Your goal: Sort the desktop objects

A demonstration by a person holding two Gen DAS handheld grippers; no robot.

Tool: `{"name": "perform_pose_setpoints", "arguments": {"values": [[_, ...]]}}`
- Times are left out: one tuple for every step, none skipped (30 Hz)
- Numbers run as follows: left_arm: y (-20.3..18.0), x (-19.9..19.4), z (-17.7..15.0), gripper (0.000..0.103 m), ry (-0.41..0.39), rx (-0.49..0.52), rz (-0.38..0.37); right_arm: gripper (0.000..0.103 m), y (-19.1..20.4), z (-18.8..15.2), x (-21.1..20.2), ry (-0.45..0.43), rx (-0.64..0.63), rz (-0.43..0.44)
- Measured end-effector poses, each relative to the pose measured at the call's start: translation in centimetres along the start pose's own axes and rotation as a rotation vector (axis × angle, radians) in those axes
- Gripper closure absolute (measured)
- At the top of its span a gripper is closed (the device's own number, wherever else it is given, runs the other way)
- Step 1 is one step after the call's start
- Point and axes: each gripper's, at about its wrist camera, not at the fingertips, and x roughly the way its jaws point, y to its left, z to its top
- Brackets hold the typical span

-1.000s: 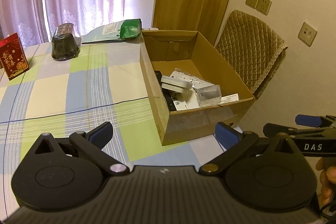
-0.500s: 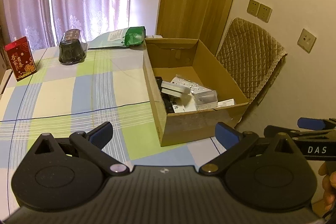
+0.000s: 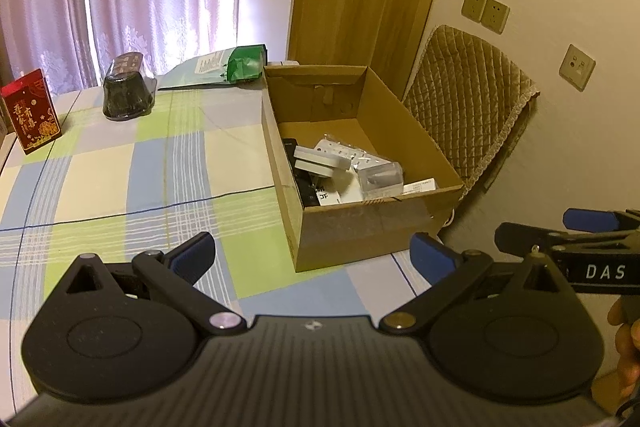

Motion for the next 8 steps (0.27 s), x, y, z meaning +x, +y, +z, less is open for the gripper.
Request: {"name": "perform_pose_setpoints", "arguments": {"values": [[0.02,0.08,-0.06,0.001,0.002,0.000,-0.002,0.000,-0.01,-0.04,0.04,0.002,0.001,-0.001],[0.05,0.13,-0.12,0.001,0.003,0.000,-0.003,0.000,-0.03,-0.07,0.10,0.004,0.001,-0.002],[0.08,0.20,-0.16,0.001,0.005,0.000,-0.004,0.000,-0.04,-0.09,0.16,0.006,0.002,-0.003],[0.13,0.27,-0.17,0.001,0.006,-0.001,-0.006,0.000,-0.02,-0.12,0.21,0.007,0.002,-0.004],[0.19,0.35,-0.18,0.001,0.008,-0.002,-0.008,0.000,-0.04,-0.14,0.27,0.009,0.003,-0.005],[0.27,0.41,-0.21,0.001,0.010,-0.004,-0.009,0.000,-0.06,-0.15,0.33,0.010,0.004,-0.006],[0.36,0.45,-0.28,0.001,0.011,-0.008,-0.009,0.000,-0.06,-0.19,0.38,0.012,0.004,-0.007],[0.46,0.49,-0.34,0.001,0.011,-0.012,-0.008,0.000,-0.06,-0.23,0.44,0.014,0.005,-0.008]]}}
